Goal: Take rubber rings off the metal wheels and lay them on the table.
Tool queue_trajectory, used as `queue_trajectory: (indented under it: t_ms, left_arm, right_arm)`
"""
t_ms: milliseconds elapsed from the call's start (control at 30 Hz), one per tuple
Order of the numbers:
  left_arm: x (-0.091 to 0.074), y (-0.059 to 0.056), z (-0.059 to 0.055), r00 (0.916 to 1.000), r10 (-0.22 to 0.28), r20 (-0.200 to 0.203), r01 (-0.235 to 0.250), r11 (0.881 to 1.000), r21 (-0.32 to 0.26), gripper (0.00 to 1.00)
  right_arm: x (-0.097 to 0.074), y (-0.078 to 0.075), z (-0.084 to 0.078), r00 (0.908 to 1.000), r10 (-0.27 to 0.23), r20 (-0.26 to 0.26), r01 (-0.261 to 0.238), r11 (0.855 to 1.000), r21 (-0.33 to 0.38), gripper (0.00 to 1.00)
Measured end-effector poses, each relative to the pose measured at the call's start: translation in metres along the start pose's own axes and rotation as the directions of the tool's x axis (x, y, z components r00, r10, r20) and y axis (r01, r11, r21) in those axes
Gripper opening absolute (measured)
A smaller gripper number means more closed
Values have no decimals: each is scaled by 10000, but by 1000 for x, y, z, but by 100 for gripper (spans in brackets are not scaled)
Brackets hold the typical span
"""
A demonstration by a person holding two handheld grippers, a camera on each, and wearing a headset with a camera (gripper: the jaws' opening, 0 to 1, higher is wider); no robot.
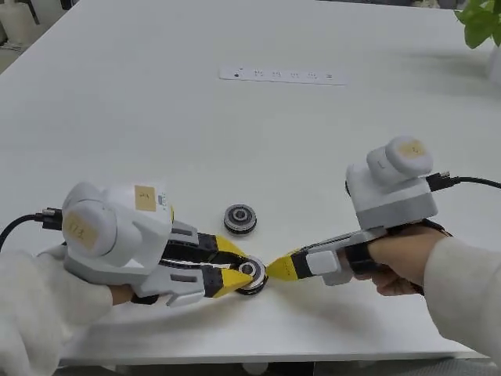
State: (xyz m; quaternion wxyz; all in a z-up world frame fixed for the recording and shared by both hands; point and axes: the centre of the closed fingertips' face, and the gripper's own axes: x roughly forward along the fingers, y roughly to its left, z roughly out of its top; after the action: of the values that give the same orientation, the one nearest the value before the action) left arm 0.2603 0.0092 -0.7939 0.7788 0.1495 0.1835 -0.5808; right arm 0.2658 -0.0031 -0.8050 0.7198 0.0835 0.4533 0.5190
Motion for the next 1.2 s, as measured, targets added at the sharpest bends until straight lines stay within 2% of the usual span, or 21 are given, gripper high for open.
queue_trajectory:
  t_ms: [467,1200]
  left_arm:
    - [0,-1,1,10000,22,7,-22,9999,141,14]
    - [1,-1,0,10000,40,33,-41,9998,169,14]
  right_arm:
    - [1,8,3,10000,-55,-8,54,9985,-548,0]
    - [2,13,5,10000,27,28,-26,9977,-676,0]
